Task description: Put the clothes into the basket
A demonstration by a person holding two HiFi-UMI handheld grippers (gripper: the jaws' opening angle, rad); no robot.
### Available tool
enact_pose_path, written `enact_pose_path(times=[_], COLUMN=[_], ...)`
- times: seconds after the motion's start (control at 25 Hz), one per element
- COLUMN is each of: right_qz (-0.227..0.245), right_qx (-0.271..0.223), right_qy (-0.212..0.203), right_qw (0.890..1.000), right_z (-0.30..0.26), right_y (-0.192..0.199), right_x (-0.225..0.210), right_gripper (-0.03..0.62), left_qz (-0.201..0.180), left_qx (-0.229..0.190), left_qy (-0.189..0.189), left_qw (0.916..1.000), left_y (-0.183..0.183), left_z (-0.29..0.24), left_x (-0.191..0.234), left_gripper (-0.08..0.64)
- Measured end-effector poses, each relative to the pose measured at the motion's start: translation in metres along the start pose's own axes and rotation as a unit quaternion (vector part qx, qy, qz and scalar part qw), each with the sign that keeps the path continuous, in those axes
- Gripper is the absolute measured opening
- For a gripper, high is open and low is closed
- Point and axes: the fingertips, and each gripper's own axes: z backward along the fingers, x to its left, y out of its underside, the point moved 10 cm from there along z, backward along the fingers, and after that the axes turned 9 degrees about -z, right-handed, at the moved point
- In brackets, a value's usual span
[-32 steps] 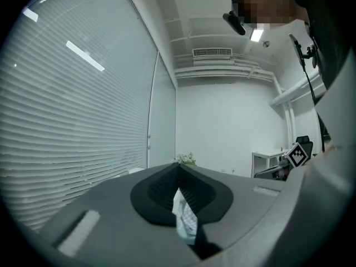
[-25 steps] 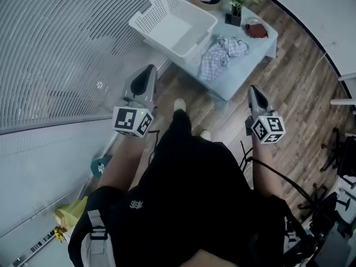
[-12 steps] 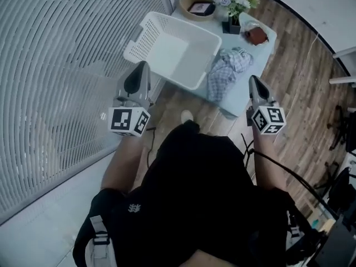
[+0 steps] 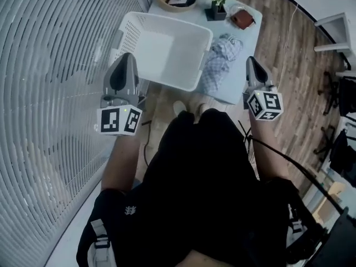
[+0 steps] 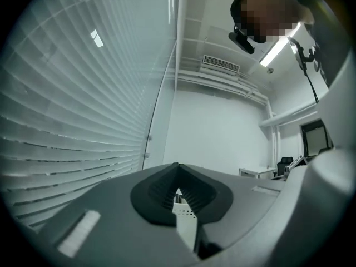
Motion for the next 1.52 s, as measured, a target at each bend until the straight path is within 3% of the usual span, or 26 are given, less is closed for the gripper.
enact_pose_path(times=[0.2, 0.32, 0.48, 1.08, 1.24, 1.4, 1.52], right_qz=[0.004, 0.005, 0.003, -0.004, -0.002, 0.004, 0.012], right_qx=[0.013, 0.021, 0.031, 0.109, 0.13, 0.167, 0.194], right_qy=[0.02, 0.014, 0.002, -0.069, -0.065, -0.063, -0.062], right_qw=[1.0, 1.0, 1.0, 0.992, 0.989, 0.984, 0.979], right_z=[-0.013, -0.027, -0.05, -0.101, -0.107, -0.119, -0.129], right_y=[0.02, 0.032, 0.047, 0.093, 0.107, 0.128, 0.141], right_x=[-0.015, -0.022, -0.03, -0.055, -0.058, -0.061, -0.062], right_gripper=[0.0, 0.0, 0.0, 0.003, 0.097, 0.261, 0.342], left_qz=[-0.012, -0.042, -0.084, -0.089, -0.085, -0.066, -0.065], left_qx=[0.015, 0.005, 0.024, 0.068, 0.078, 0.086, 0.091], left_qy=[0.006, 0.016, 0.036, 0.063, 0.069, 0.059, 0.056], left_qw=[0.9998, 0.999, 0.9956, 0.9917, 0.9909, 0.9923, 0.9922], left_y=[0.026, 0.025, 0.035, 0.07, 0.071, 0.074, 0.078], left_z=[-0.016, -0.021, -0.031, -0.102, -0.105, -0.107, -0.11], left_x=[-0.006, -0.018, -0.031, -0.062, -0.065, -0.059, -0.055], left_gripper=[0.006, 0.006, 0.006, 0.006, 0.006, 0.006, 0.005])
